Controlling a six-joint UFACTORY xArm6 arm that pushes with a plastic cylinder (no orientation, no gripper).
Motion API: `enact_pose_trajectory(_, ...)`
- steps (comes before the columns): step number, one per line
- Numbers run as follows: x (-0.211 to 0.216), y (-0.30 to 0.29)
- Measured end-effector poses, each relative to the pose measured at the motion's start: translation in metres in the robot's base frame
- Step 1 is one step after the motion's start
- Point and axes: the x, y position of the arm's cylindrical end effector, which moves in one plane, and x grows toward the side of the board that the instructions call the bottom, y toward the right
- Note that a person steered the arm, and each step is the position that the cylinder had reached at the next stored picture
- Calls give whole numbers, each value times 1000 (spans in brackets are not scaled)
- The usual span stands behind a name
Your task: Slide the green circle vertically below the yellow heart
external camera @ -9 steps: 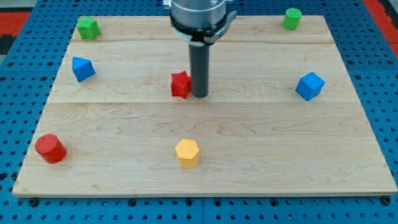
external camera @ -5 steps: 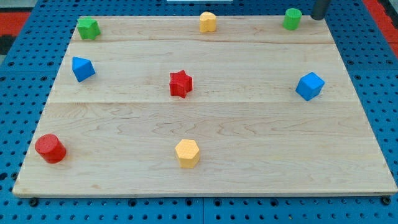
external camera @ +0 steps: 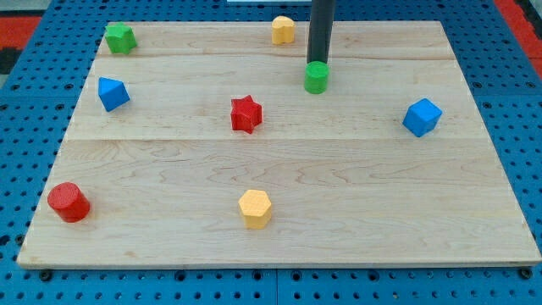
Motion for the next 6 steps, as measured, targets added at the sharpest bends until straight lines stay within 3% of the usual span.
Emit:
enact_pose_trajectory(1, 1, 26)
enact_pose_trajectory(3, 43, -52)
enact_pose_trajectory(4, 7, -74)
enact_pose_trajectory(5, -41, -159)
enact_pose_trajectory(6, -104, -192)
